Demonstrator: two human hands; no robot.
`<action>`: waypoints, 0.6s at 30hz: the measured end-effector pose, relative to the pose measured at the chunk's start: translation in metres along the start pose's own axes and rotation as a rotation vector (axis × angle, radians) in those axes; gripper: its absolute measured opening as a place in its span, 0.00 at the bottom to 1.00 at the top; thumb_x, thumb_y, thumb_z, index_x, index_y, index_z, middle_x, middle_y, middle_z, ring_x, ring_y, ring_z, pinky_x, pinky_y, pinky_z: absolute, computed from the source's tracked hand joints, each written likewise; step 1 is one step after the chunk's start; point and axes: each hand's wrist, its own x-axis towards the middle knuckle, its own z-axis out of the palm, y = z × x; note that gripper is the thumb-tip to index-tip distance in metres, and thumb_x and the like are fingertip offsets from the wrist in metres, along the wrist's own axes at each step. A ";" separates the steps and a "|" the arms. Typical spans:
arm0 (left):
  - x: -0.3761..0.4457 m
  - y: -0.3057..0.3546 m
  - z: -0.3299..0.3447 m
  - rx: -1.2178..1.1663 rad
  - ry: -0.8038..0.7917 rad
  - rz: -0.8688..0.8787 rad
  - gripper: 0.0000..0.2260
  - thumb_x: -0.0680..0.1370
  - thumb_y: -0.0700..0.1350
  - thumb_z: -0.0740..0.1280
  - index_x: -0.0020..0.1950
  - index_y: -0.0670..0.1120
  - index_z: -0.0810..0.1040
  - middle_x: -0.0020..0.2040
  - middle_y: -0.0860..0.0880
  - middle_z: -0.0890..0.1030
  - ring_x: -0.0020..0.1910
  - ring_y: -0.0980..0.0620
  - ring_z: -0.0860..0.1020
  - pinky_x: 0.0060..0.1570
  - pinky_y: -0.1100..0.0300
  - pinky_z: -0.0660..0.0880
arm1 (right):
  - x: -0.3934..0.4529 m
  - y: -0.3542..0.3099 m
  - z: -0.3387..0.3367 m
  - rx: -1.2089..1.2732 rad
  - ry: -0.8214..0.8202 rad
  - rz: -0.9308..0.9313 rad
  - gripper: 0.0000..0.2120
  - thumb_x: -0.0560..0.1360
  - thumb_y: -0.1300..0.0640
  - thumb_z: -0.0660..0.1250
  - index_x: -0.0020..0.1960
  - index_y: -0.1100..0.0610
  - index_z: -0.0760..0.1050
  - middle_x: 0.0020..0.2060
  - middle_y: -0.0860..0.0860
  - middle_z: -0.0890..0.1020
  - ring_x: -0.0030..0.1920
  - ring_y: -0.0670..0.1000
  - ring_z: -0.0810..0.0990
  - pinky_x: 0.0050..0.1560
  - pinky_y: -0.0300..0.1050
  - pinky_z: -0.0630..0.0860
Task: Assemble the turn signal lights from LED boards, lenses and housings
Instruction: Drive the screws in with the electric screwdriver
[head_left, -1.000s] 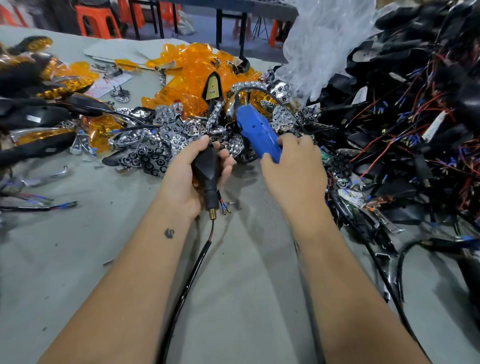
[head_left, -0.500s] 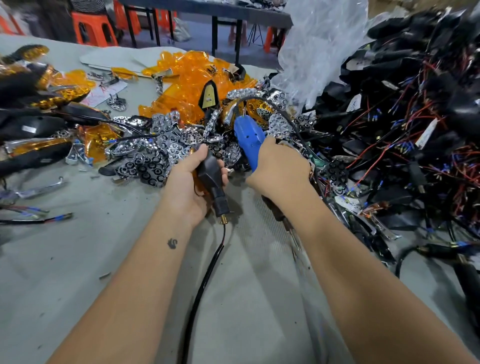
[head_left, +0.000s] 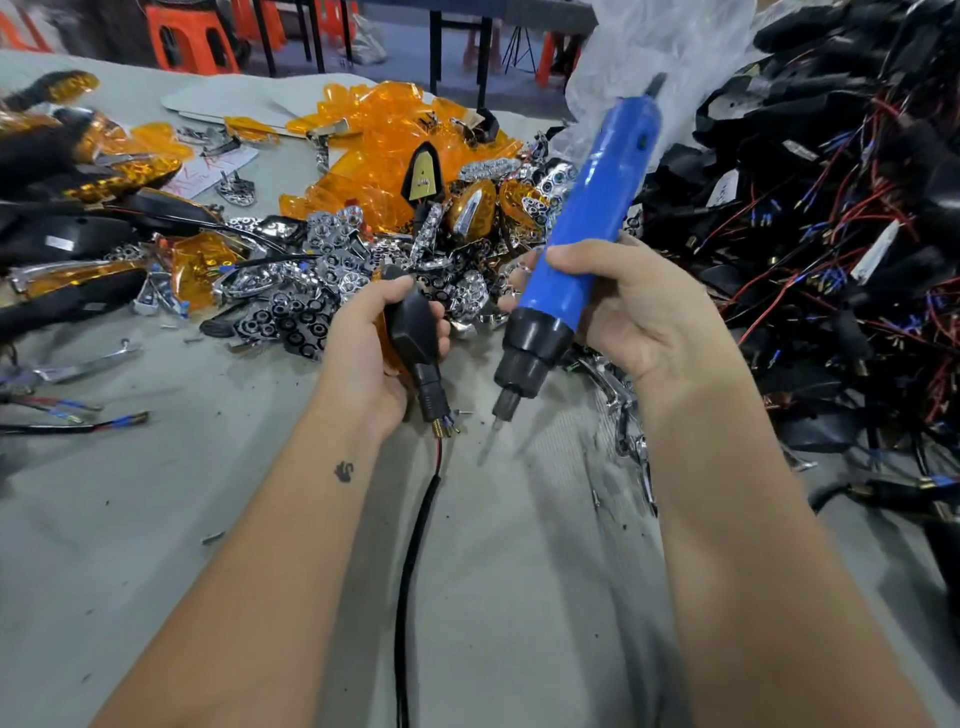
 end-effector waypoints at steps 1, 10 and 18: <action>0.001 0.000 0.001 -0.004 -0.007 0.005 0.07 0.76 0.44 0.65 0.51 0.42 0.73 0.36 0.45 0.82 0.33 0.48 0.80 0.33 0.58 0.78 | -0.003 0.004 0.000 0.047 0.007 -0.019 0.17 0.72 0.74 0.65 0.59 0.65 0.69 0.38 0.61 0.78 0.37 0.59 0.84 0.46 0.63 0.83; 0.000 -0.006 0.001 0.121 0.029 0.038 0.08 0.77 0.46 0.67 0.50 0.41 0.75 0.34 0.47 0.80 0.30 0.52 0.78 0.30 0.61 0.76 | 0.006 0.010 -0.004 0.344 0.213 -0.266 0.05 0.77 0.66 0.67 0.49 0.62 0.70 0.29 0.55 0.75 0.29 0.53 0.76 0.37 0.47 0.79; -0.001 -0.006 0.006 0.162 0.037 0.044 0.08 0.78 0.49 0.66 0.47 0.44 0.74 0.31 0.48 0.79 0.28 0.52 0.77 0.27 0.61 0.75 | 0.007 0.028 -0.013 0.443 0.444 -0.341 0.09 0.81 0.56 0.65 0.44 0.58 0.71 0.31 0.49 0.76 0.29 0.46 0.77 0.34 0.40 0.78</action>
